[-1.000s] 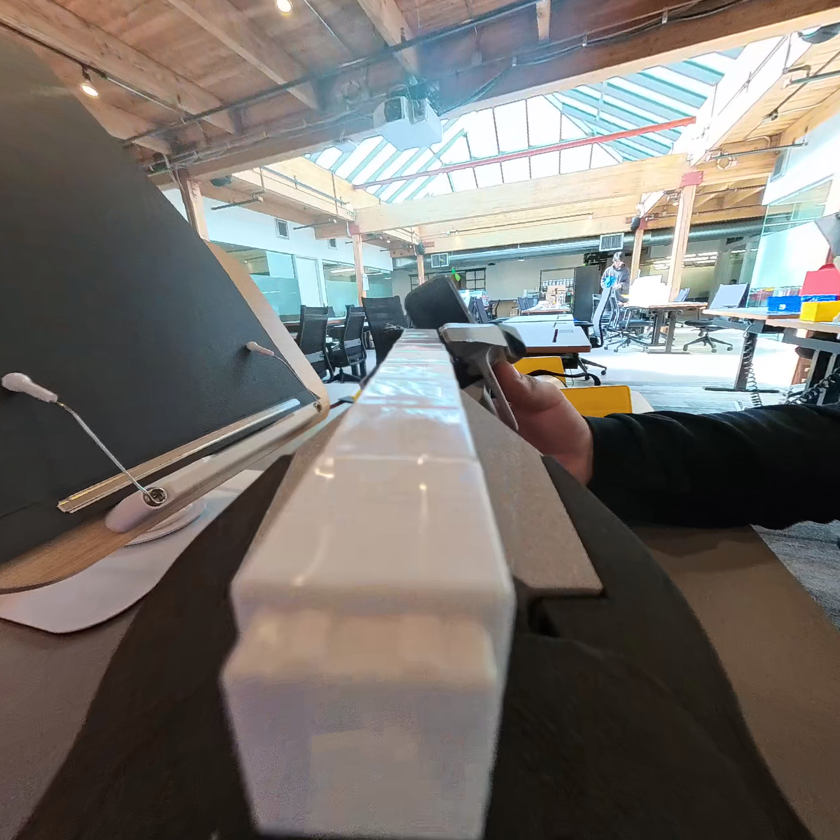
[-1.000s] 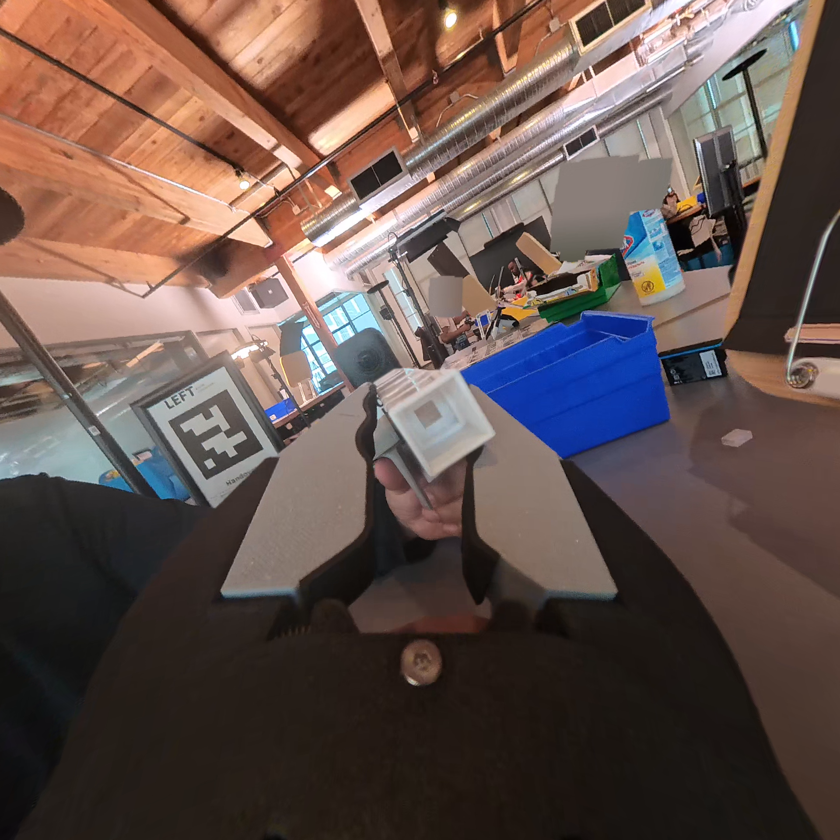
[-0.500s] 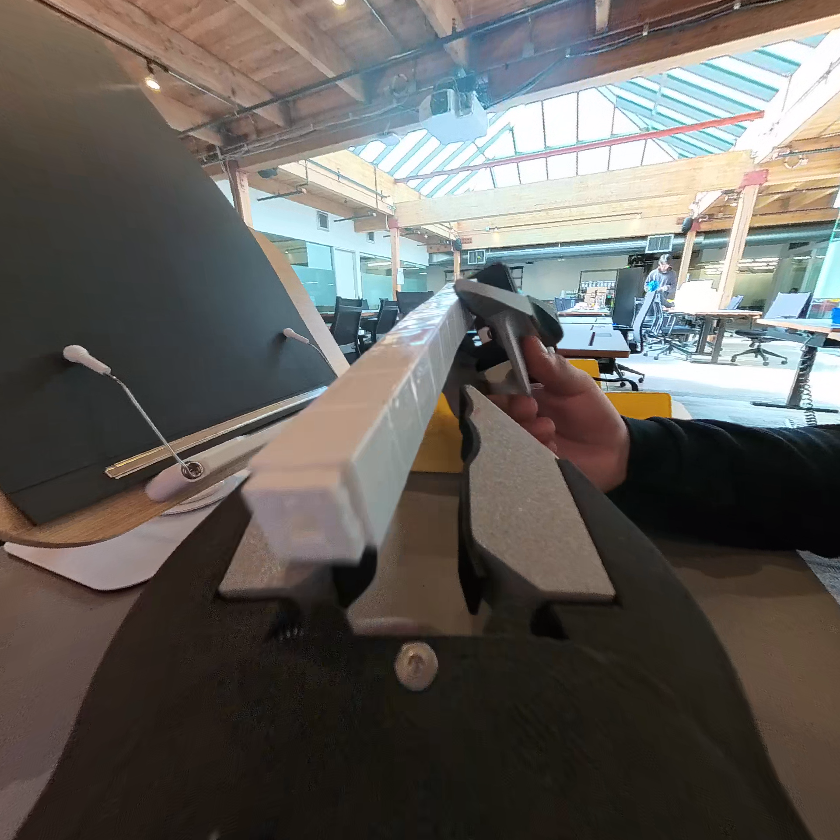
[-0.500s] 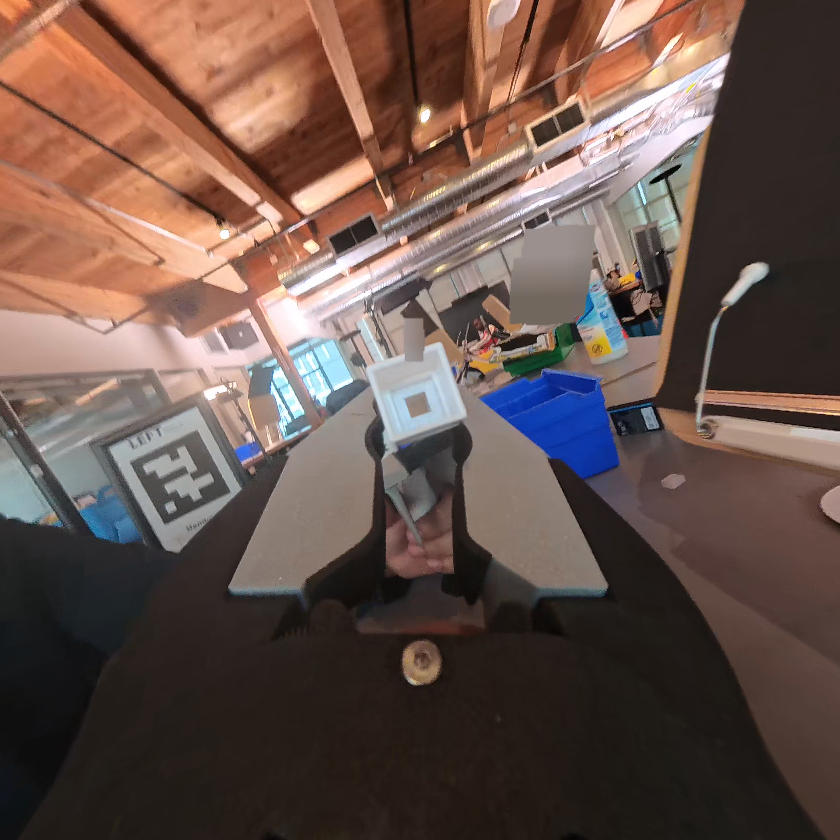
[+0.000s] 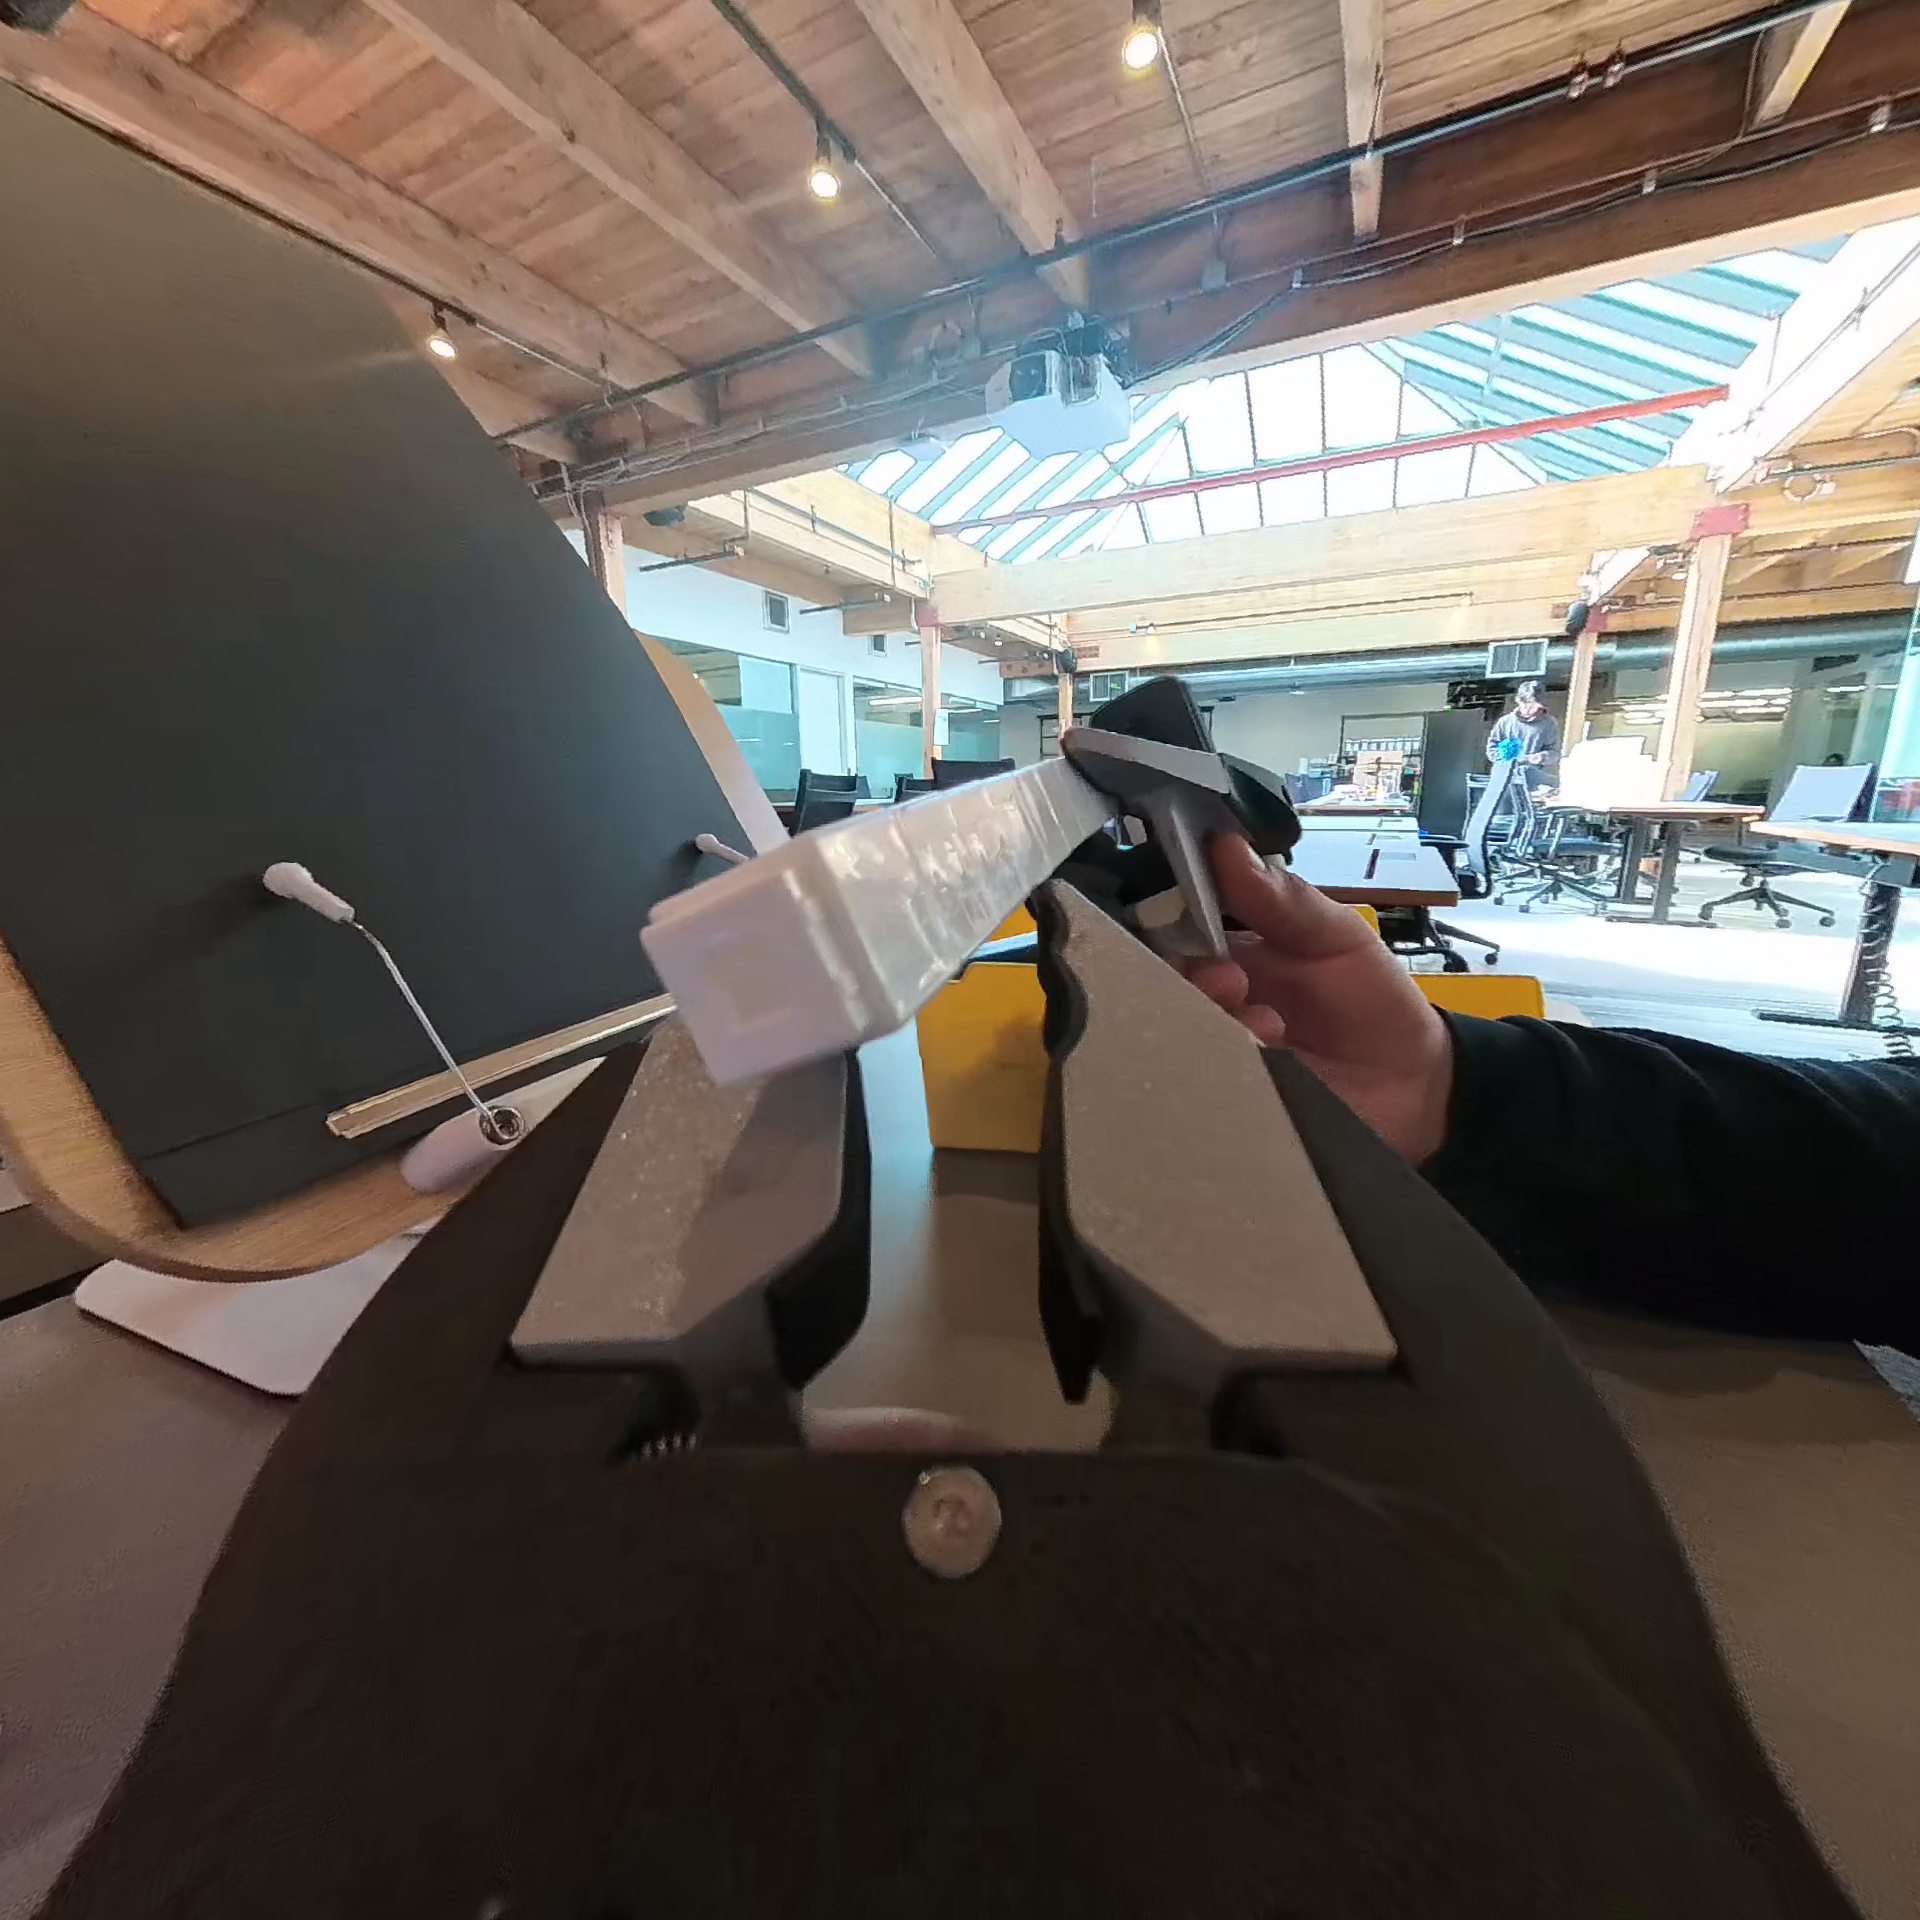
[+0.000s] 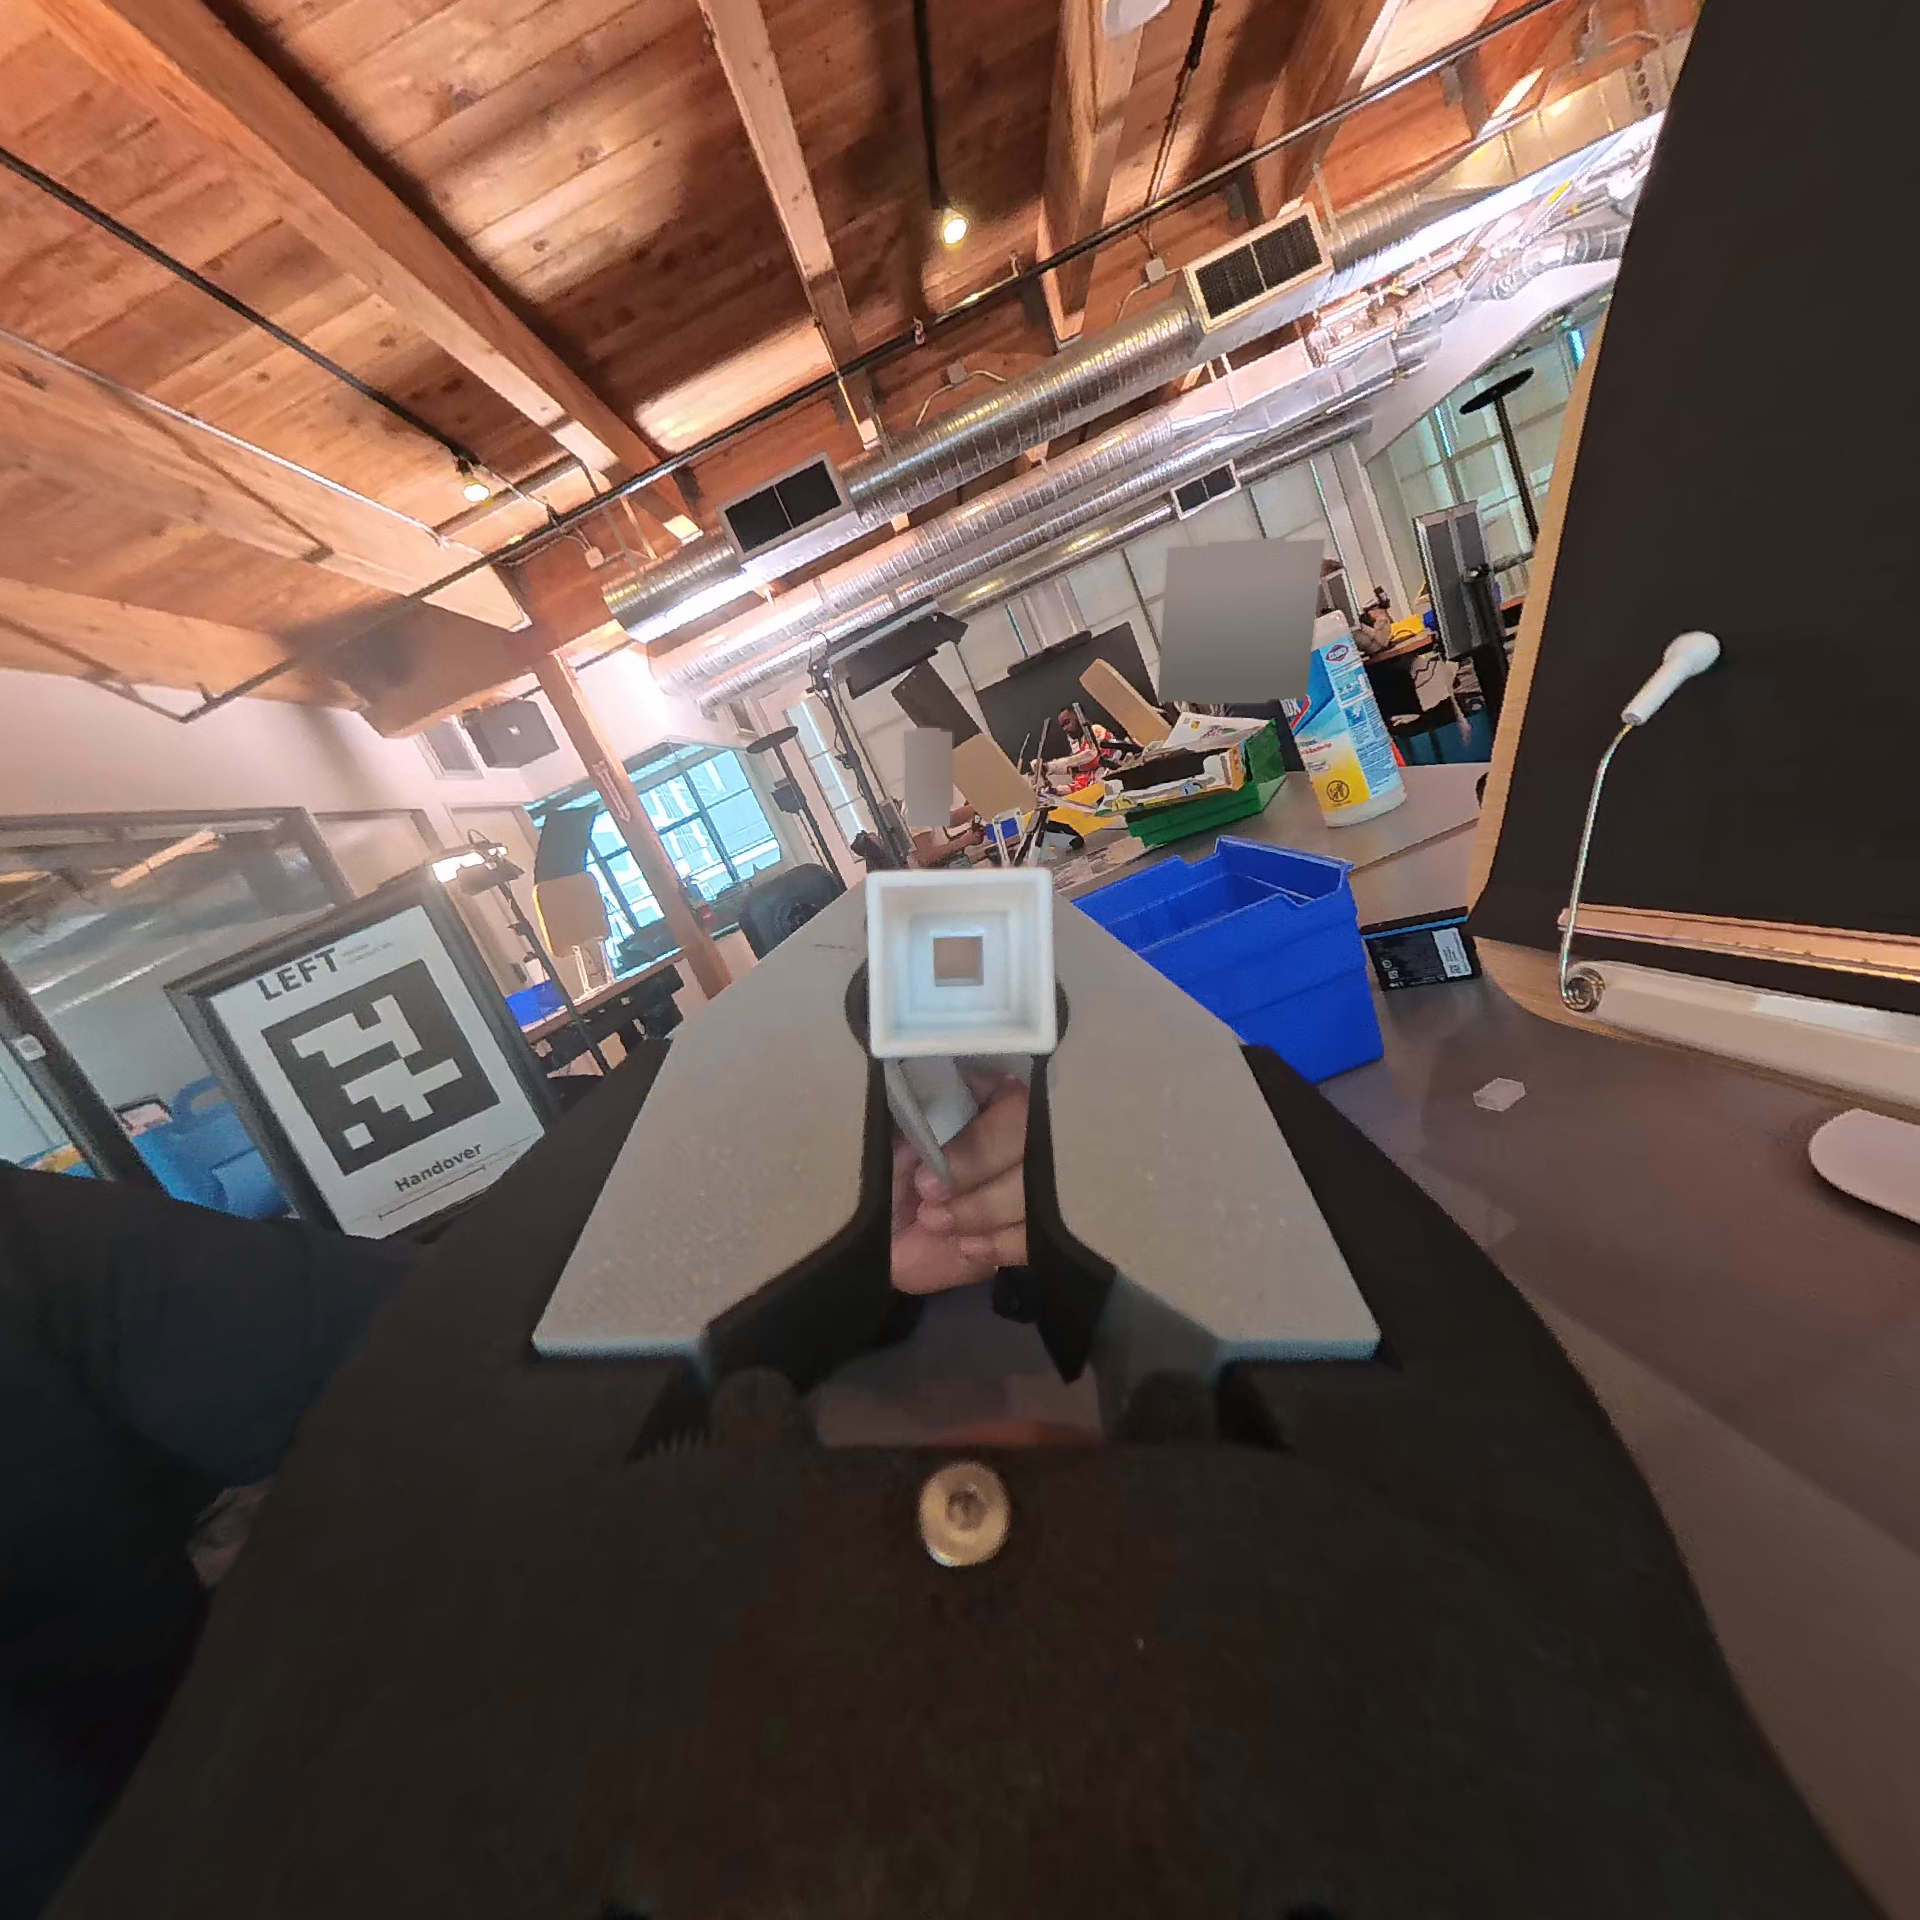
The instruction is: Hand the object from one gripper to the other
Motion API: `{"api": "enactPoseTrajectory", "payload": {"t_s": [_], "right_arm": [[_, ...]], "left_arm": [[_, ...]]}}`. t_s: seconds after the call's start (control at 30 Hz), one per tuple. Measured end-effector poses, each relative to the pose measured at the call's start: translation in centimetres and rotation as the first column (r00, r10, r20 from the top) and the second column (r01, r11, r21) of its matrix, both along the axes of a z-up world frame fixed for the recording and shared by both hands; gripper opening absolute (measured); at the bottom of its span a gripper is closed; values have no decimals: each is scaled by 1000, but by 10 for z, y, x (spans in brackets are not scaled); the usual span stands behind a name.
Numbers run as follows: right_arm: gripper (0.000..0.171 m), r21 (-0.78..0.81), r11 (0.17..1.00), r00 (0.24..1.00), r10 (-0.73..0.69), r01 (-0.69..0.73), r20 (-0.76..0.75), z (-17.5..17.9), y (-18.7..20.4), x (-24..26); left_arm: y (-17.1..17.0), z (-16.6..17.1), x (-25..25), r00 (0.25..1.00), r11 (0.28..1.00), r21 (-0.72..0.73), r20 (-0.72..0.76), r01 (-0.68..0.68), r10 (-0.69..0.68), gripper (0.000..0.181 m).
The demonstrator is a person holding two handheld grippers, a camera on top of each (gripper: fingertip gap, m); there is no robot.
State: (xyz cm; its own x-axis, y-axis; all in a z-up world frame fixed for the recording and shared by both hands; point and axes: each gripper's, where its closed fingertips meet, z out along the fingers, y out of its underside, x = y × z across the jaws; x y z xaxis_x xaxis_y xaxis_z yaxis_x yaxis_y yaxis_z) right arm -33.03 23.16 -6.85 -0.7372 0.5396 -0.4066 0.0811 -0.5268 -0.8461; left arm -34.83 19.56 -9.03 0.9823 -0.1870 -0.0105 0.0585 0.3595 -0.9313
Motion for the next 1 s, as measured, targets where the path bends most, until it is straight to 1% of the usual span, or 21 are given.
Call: {"api": "enactPoseTrajectory", "payload": {"t_s": [0.03,0.1,0.13,0.17,0.23,0.37,0.4,0.43,0.47,0.57,0.63,0.77,0.87,1.0], "right_arm": [[20,-4,1000,1000,0,0,4,-1,1,0],[20,-4,1000,1000,2,-2,10,-2,1,-1],[20,0,1000,1000,3,-3,12,-2,0,-1],[20,1,1000,1000,7,-7,11,-3,-1,-1],[20,-1,1000,1000,21,-21,13,-3,-2,0],[20,-16,999,999,39,-38,12,-2,-3,1],[21,-14,999,999,40,-40,10,-2,-3,1],[21,-12,999,999,41,-41,8,-2,-4,2],[21,-9,999,999,42,-42,6,-1,-4,2],[21,2,999,999,48,-48,5,-2,-6,3],[18,6,999,999,53,-53,-2,-2,-7,3],[23,16,997,996,82,-82,-30,1,-14,8],[22,94,992,995,92,-88,-39,-4,-26,10],[22,191,978,995,96,-89,-29,-14,-42,9]], "left_arm": [[0,0,-1,1000,1000,-3,8,-5,5,30],[1,0,-4,999,1000,-5,40,-10,11,49],[2,0,-4,999,1000,-10,51,-3,4,51],[2,0,-4,999,1000,-9,54,2,-1,51],[0,1,-3,999,1000,5,44,9,-9,43],[-4,4,8,993,994,21,55,103,-104,28],[-6,6,12,986,989,33,78,147,-149,28],[-9,8,15,975,980,41,104,196,-199,34],[-10,9,16,968,975,43,120,217,-221,33],[-9,7,13,980,983,35,81,182,-184,24],[-10,7,14,981,983,34,63,181,-183,24],[-14,12,19,979,979,63,41,196,-199,24],[-15,12,23,976,975,68,31,213,-215,24],[-11,7,30,973,972,35,7,231,-232,24]]}}
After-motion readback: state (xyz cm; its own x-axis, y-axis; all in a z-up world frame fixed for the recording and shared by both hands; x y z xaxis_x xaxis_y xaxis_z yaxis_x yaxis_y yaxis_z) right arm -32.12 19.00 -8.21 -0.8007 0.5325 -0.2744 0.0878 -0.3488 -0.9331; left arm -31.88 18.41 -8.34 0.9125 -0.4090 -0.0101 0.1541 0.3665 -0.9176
